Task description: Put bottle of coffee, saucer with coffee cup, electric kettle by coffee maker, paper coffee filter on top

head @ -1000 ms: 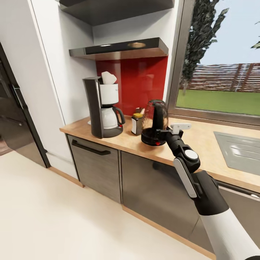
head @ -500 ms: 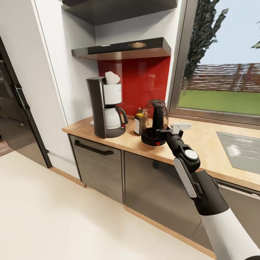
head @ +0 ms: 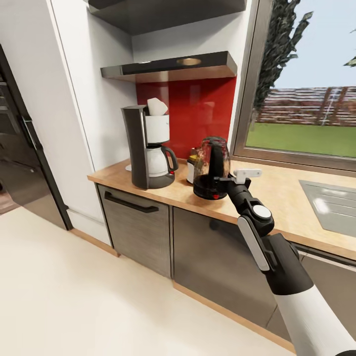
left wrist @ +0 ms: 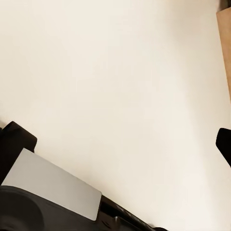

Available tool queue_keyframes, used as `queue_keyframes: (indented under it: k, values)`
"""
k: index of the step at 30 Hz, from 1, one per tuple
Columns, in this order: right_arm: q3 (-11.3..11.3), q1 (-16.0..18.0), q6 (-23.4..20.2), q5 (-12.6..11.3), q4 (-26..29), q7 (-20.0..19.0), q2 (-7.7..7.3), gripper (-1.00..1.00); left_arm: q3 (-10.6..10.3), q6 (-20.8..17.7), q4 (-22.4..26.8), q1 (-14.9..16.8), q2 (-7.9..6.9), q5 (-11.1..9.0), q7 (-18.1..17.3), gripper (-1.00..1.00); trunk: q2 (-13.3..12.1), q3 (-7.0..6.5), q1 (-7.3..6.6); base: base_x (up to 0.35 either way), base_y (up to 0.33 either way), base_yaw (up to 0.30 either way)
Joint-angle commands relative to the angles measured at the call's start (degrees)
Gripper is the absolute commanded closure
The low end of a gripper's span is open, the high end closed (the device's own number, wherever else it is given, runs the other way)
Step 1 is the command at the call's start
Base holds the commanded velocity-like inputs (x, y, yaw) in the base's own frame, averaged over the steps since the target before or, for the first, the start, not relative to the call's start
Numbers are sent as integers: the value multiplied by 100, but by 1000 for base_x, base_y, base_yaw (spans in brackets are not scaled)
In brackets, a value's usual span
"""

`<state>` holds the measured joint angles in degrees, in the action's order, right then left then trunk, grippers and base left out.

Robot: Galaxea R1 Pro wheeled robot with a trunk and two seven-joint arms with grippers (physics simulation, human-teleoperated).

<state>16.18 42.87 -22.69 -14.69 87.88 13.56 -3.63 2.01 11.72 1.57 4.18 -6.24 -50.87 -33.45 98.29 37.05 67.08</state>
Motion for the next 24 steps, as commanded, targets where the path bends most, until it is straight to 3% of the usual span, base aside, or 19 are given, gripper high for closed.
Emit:
queue_keyframes:
  k: [1,24]
  values:
    - [16,6,-16,-43,10,59,-6,100,19,20,-8,4,0,16,-21,-100,3,5,-1,0,5,0]
    - [16,2,-16,-43,10,59,-6,100,19,18,-8,4,0,16,-21,-100,3,5,-1,32,55,0]
